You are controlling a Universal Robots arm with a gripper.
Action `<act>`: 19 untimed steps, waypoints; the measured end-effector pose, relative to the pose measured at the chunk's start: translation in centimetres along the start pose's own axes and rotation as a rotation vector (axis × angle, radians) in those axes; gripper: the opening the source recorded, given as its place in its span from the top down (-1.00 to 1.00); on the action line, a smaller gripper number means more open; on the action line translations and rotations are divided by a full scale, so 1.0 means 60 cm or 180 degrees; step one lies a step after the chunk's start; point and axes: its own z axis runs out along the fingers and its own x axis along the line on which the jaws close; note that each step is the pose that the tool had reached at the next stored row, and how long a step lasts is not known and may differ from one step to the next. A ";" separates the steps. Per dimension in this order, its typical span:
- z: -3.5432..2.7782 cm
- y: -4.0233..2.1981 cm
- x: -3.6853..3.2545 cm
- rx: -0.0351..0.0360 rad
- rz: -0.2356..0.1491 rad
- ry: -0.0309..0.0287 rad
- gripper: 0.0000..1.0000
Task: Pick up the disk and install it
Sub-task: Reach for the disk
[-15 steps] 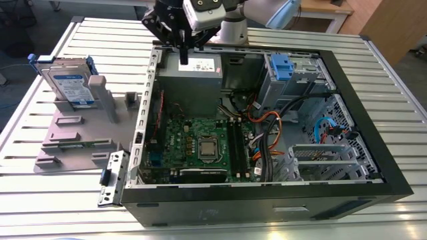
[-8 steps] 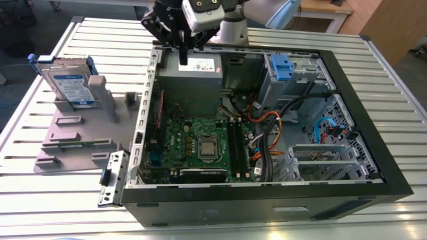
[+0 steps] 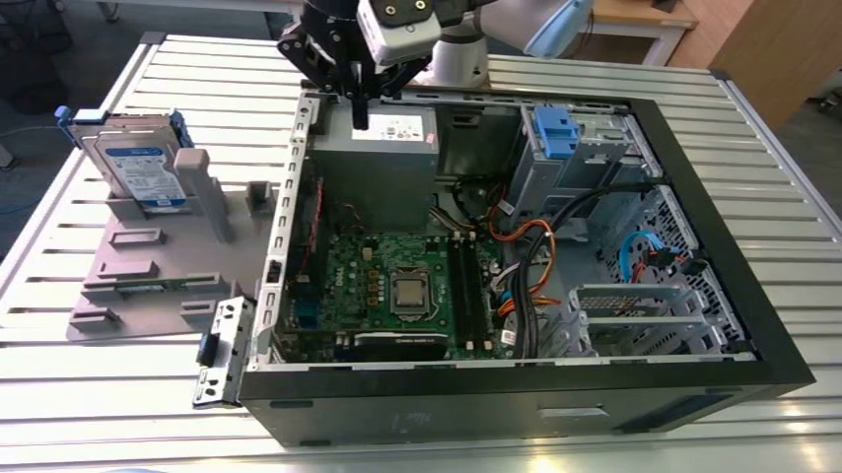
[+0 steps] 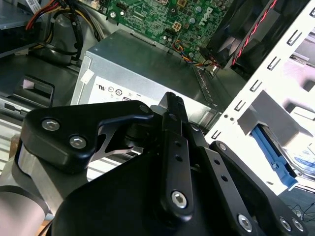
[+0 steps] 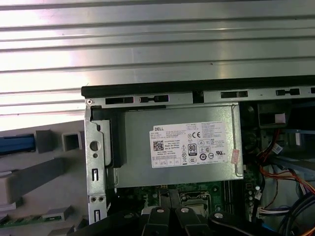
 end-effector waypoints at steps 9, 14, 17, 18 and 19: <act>0.003 0.000 0.001 0.0000 0.0000 0.0000 0.79; 0.005 0.000 0.002 0.0000 0.0000 0.0000 0.79; 0.006 0.000 0.003 0.0000 0.0000 0.0000 0.79; 0.006 0.000 0.003 0.0000 0.0000 0.0000 0.79; 0.006 0.000 0.003 0.0000 0.0000 0.0000 0.79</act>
